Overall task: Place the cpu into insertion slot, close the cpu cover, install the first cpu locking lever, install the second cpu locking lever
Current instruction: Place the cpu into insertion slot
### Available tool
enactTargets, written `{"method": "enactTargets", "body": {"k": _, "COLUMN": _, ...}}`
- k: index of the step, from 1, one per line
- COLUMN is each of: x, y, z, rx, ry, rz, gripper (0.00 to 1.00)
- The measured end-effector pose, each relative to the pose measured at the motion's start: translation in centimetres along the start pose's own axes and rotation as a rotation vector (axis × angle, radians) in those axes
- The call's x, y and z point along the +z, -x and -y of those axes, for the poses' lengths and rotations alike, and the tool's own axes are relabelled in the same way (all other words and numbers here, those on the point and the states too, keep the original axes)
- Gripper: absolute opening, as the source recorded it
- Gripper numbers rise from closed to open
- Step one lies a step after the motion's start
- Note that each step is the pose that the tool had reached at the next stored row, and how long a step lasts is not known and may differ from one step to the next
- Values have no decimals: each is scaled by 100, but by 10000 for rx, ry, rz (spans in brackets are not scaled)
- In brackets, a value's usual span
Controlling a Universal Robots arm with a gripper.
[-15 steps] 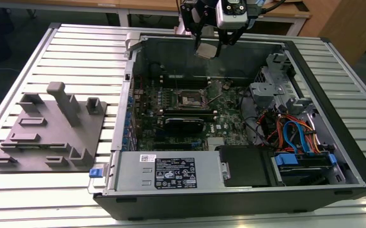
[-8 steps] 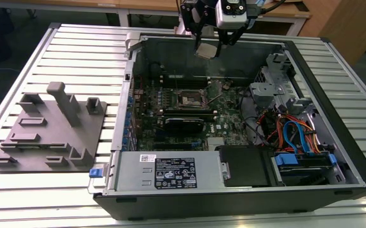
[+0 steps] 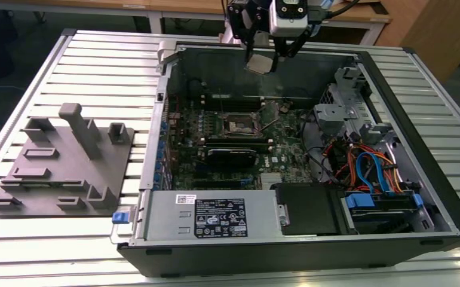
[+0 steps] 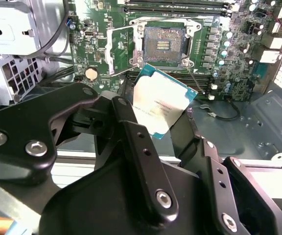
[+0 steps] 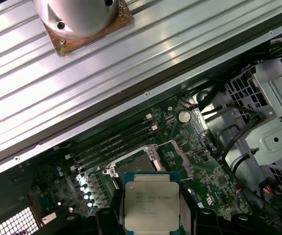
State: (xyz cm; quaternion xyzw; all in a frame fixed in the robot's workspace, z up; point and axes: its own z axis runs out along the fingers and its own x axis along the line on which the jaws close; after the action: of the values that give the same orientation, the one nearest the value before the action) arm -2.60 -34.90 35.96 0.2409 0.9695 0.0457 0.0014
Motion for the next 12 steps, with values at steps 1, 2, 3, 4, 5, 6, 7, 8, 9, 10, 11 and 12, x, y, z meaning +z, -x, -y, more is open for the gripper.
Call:
{"method": "enactTargets", "body": {"k": 1, "x": 0, "y": -1, "z": 1, "rx": 20, "ry": 0, "rz": 2, "gripper": 54}}
{"method": "enactTargets", "body": {"k": 2, "x": 0, "y": -1, "z": 0, "rx": 33, "ry": 0, "rz": 3, "gripper": 54}}
{"method": "enactTargets", "body": {"k": 3, "x": 0, "y": -1, "z": 1, "rx": 46, "ry": 1, "rz": 4, "gripper": 54}}
{"method": "enactTargets", "body": {"k": 4, "x": 1, "y": -2, "z": 1, "rx": 68, "ry": 2, "rz": 6, "gripper": 54}}
{"method": "enactTargets", "body": {"k": 5, "x": 1, "y": -3, "z": 1, "rx": 95, "ry": 1, "rz": 8, "gripper": 54}}
{"method": "enactTargets", "body": {"k": 6, "x": 1, "y": -4, "z": 2, "rx": 125, "ry": 2, "rz": 11, "gripper": 54}}
{"method": "enactTargets", "body": {"k": 7, "x": 2, "y": -4, "z": 2, "rx": 152, "ry": 2, "rz": 14, "gripper": 54}}
{"method": "enactTargets", "body": {"k": 8, "x": 2, "y": -3, "z": 2, "rx": 177, "ry": 3, "rz": 16, "gripper": 54}}
{"method": "enactTargets", "body": {"k": 9, "x": 2, "y": -3, "z": 2, "rx": 197, "ry": 4, "rz": 18, "gripper": 54}}
{"method": "enactTargets", "body": {"k": 10, "x": 2, "y": -4, "z": 2, "rx": 216, "ry": 4, "rz": 19, "gripper": 54}}
{"method": "enactTargets", "body": {"k": 11, "x": 3, "y": -4, "z": 2, "rx": 242, "ry": 4, "rz": 22, "gripper": 54}}
{"method": "enactTargets", "body": {"k": 12, "x": 3, "y": -4, "z": 2, "rx": 260, "ry": 4, "rz": 23, "gripper": 54}}
